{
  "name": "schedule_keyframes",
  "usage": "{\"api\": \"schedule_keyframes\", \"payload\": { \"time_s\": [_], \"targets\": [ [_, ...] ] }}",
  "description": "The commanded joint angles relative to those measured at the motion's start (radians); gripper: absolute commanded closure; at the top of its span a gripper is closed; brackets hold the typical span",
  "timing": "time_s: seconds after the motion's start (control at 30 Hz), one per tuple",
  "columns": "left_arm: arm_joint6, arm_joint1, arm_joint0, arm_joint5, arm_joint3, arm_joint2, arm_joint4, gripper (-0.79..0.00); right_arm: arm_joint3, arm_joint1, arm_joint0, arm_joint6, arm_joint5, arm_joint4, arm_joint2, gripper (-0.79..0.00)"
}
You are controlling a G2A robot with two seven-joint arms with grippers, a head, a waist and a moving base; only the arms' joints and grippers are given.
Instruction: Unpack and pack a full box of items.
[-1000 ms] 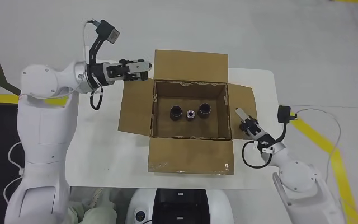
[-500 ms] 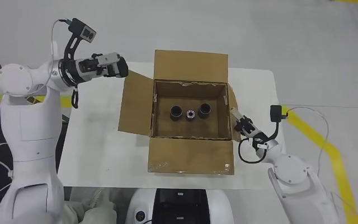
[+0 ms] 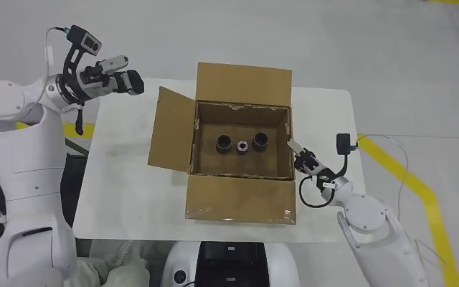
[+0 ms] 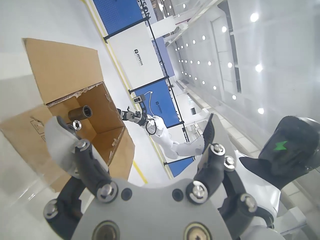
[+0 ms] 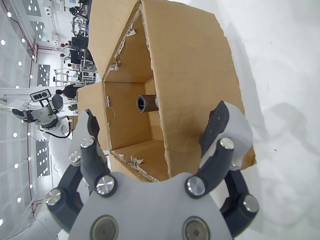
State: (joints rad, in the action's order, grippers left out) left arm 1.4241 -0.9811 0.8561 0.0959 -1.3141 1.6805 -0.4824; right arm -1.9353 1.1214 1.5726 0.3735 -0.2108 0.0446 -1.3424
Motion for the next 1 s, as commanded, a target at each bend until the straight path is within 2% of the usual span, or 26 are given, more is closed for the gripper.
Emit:
{"api": "schedule_keyframes", "payload": {
  "time_s": [0.0,0.13,0.4,0.7,0.97],
  "targets": [
    [0.003,0.005,-0.010,-0.013,0.010,0.002,0.008,-0.785,0.003,0.001,-0.003,0.001,0.001,-0.001,0.003,-0.785],
    [0.001,0.013,-0.025,-0.045,0.039,-0.001,0.018,-0.785,0.012,0.002,-0.010,0.003,0.001,-0.001,0.006,-0.785],
    [-0.003,0.026,-0.050,-0.039,0.090,-0.004,0.010,-0.785,-0.007,0.000,0.000,-0.004,0.009,0.014,-0.025,-0.785],
    [-0.003,0.045,-0.095,-0.032,0.167,0.003,0.016,-0.785,-0.105,-0.005,0.003,0.004,0.011,0.090,-0.063,-0.785],
    [-0.002,0.055,-0.128,-0.013,0.245,-0.012,0.009,-0.785,-0.198,-0.006,-0.033,0.043,-0.005,0.171,-0.036,-0.785]
  ]
}}
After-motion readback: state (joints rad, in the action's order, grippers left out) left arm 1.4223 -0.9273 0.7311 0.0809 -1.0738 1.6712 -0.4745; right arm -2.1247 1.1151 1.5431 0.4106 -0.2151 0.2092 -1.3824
